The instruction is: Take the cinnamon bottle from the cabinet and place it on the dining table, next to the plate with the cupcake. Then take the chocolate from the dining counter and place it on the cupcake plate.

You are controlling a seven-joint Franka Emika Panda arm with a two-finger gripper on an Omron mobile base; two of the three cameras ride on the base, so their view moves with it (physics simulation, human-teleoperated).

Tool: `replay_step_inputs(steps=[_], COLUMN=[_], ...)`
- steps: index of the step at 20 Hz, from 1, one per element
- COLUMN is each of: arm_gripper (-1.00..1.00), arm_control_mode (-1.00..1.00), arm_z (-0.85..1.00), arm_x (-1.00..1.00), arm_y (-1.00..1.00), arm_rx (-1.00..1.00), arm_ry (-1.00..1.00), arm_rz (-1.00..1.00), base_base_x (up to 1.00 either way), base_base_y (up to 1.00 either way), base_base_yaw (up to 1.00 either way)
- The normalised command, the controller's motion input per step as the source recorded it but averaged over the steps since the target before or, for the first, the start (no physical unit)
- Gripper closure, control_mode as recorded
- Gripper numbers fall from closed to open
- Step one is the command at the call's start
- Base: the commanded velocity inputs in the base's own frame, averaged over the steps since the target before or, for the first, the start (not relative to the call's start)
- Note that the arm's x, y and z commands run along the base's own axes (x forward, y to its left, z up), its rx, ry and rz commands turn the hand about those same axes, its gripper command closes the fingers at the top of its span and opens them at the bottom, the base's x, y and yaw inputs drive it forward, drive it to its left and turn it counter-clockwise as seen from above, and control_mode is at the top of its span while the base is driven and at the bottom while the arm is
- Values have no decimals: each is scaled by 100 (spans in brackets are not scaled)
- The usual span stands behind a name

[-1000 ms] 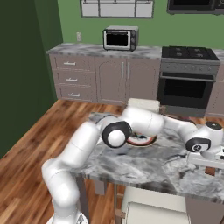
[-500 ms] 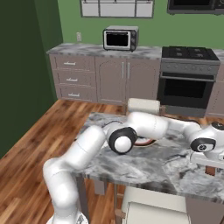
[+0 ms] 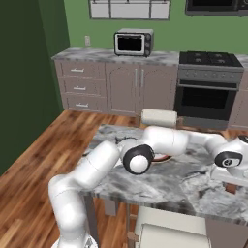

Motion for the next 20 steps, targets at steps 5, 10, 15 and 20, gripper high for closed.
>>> replay_step_inputs(steps=[5, 10, 15, 20], arm_gripper=[100, 100, 100, 100], arm_control_mode=[-100, -100, -100, -100], arm_z=[48, 60, 15, 9], arm_x=[-5, -5, -1, 0], arm_y=[43, 100, 100, 100], arm_rx=[0, -1, -9, -10], arm_ry=[0, 3, 4, 0], arm_rz=[2, 23, 37, 41], base_base_x=[0, 0, 0, 0], base_base_y=[0, 0, 0, 0], base_base_yaw=[0, 0, 0, 0])
